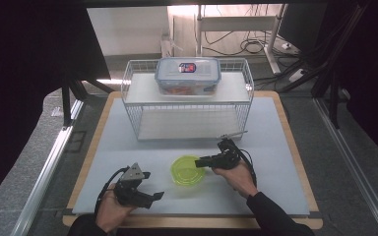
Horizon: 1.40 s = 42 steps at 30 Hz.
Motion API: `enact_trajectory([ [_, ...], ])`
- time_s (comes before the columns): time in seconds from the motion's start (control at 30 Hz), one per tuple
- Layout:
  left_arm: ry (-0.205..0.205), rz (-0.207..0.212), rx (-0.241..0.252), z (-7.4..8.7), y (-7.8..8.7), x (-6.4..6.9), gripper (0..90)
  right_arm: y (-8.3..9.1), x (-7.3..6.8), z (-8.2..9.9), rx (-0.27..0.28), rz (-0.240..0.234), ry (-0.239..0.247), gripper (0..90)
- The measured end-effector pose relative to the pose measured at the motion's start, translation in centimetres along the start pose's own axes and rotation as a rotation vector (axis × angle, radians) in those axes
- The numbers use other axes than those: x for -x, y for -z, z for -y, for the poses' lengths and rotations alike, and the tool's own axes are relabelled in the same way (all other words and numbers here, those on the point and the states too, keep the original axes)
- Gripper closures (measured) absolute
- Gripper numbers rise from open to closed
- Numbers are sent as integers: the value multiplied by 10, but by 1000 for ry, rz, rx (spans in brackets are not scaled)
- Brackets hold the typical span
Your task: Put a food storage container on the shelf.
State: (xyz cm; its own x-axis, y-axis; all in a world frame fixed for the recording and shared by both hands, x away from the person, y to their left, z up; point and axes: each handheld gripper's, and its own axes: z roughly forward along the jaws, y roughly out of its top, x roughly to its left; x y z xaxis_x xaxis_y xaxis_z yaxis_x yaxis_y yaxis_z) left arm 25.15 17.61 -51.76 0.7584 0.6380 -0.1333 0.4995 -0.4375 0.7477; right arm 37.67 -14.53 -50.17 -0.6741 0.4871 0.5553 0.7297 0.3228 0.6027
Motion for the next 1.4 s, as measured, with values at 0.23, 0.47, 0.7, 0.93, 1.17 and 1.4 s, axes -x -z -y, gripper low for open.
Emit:
enact_trajectory([
  [0.23, -1, -4, -6, 0, 0, 0, 119, 3, 1, -1, -3, -29, -37, 805],
  [0.47, 0, -6, 8, 0, 2, -1, 121, 8, -8, -4, -2, -46, -39, 822],
  [0.7, 10, -3, 37, -1, 4, -2, 112, 18, -9, -8, 27, -65, -49, 822],
  [0.93, 3, -7, 46, -1, 6, -2, 97, 34, -15, -16, 66, -61, -53, 822],
  [1.17, -1, -10, 38, 0, 5, -1, 95, 50, -20, -25, 102, -47, -49, 822],
  [1.4, -9, -16, 35, 0, 5, -1, 92, 63, -26, -36, 130, -51, -47, 822],
])
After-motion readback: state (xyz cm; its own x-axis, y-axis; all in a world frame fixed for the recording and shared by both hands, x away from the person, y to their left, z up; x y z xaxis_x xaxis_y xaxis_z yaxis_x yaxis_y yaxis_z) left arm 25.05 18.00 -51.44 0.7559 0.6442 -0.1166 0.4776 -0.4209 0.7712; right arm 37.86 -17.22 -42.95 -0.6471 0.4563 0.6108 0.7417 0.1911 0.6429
